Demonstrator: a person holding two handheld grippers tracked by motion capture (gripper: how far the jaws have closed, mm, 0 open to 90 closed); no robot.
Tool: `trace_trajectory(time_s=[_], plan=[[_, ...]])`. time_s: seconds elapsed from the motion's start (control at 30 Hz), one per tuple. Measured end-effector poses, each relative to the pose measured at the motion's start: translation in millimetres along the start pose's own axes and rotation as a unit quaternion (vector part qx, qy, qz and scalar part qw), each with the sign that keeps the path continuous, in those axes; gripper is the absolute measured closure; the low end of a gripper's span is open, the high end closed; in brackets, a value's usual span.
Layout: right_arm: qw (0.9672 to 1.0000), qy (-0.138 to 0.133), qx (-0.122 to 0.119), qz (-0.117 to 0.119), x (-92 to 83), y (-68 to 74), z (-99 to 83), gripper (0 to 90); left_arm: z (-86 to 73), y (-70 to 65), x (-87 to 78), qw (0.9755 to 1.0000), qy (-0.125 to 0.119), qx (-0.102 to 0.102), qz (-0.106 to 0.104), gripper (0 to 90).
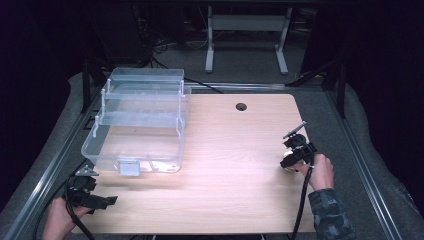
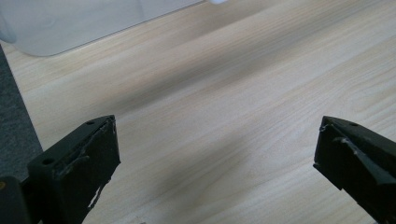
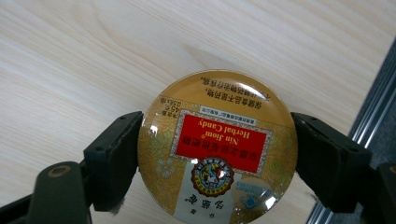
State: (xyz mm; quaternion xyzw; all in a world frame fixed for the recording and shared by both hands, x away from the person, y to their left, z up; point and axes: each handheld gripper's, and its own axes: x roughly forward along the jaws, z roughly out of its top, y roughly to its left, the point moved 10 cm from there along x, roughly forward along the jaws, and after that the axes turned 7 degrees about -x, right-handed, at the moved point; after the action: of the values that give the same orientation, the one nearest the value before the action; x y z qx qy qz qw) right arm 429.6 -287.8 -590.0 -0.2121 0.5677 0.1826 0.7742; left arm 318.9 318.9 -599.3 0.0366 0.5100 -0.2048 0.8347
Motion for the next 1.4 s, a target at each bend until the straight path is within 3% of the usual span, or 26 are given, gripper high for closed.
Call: trace_trajectory(time_s=[0.03, 0.07, 0.13, 0.3, 0.53, 0.73, 0.87, 0.97, 1.0, 1.03, 1.1, 1.2, 1.23, 1.27, 1.33, 1.37, 1.4], plan=[[0.9993, 0.01, 0.003, -0.037, 0.4, -7.6, -3.1, 20.0, 0.1, 0.1, -0.3, 1.0, 0.0, 0.001, 0.0, 0.2], [0.9997, 0.014, 0.009, -0.016, 2.6, -9.0, -6.7, 20.0, 0.2, 0.1, -0.5, 1.0, 0.0, 0.001, 0.0, 0.2], [0.9993, 0.016, 0.015, -0.031, 6.7, -17.3, -11.3, 20.0, 0.4, 0.5, -0.7, 1.0, -0.001, 0.0, 0.003, 0.2], [0.9988, 0.025, 0.036, -0.02, 16.9, -28.0, -22.6, 20.0, 0.5, 0.5, -0.7, 1.0, 0.001, 0.002, 0.001, 0.2], [0.9979, 0.032, 0.055, -0.005, 27.3, -30.3, -31.0, 19.8, 1.3, 0.7, -1.7, 1.0, 0.0, 0.0, 0.002, 0.2], [0.9976, 0.037, 0.058, 0.005, 28.2, -29.7, -33.3, 16.8, 2.1, 0.9, -3.2, 1.0, -0.001, 0.001, 0.003, 0.1], [0.9979, 0.018, 0.062, 0.002, 22.5, -29.4, -31.0, 11.8, 2.7, 1.1, -4.7, 1.0, -0.002, 0.001, 0.004, 0.1], [0.9981, 0.0, 0.061, 0.014, 11.2, -22.8, -31.8, 7.5, 3.3, 2.8, -8.1, 1.0, -0.001, 0.003, 0.008, 0.2], [0.9983, -0.006, 0.058, -0.004, 7.1, -22.2, -33.4, 5.5, 3.6, 3.3, -9.1, 1.0, -0.002, 0.002, 0.008, 0.2], [0.9983, -0.011, 0.057, -0.002, 4.6, -20.0, -34.4, 4.6, 3.8, 3.9, -10.6, 1.0, -0.002, 0.002, 0.009, 0.2], [0.9978, -0.026, 0.057, 0.021, -2.0, -10.0, -37.8, 2.8, 5.2, 5.0, -13.1, 0.9999, -0.006, 0.001, 0.012, 0.2], [0.9973, -0.043, 0.059, 0.006, -9.3, -0.6, -45.9, 1.8, 7.0, 6.3, -16.6, 0.9999, -0.004, 0.003, 0.012, 0.1], [0.9971, -0.049, 0.056, 0.017, -11.0, 4.7, -48.1, 1.7, 8.0, 6.5, -17.4, 0.9999, -0.005, 0.002, 0.012, 0.1], [0.9973, -0.049, 0.055, 0.005, -12.3, 5.9, -50.3, 1.6, 9.8, 7.3, -19.2, 0.9999, -0.004, 0.003, 0.013, 0.1], [0.9968, -0.059, 0.049, 0.021, -15.4, 17.5, -54.7, 1.6, 13.8, 8.7, -22.6, 0.9999, -0.007, 0.003, 0.013, 0.1], [0.997, -0.059, 0.05, 0.001, -16.4, 19.3, -57.3, 1.6, 16.0, 9.8, -24.4, 0.9999, -0.008, 0.003, 0.013, 0.1], [0.9969, -0.063, 0.047, 0.01, -17.1, 24.8, -58.9, 1.6, 18.3, 10.9, -25.9, 0.9999, -0.01, 0.002, 0.013, 0.1]])
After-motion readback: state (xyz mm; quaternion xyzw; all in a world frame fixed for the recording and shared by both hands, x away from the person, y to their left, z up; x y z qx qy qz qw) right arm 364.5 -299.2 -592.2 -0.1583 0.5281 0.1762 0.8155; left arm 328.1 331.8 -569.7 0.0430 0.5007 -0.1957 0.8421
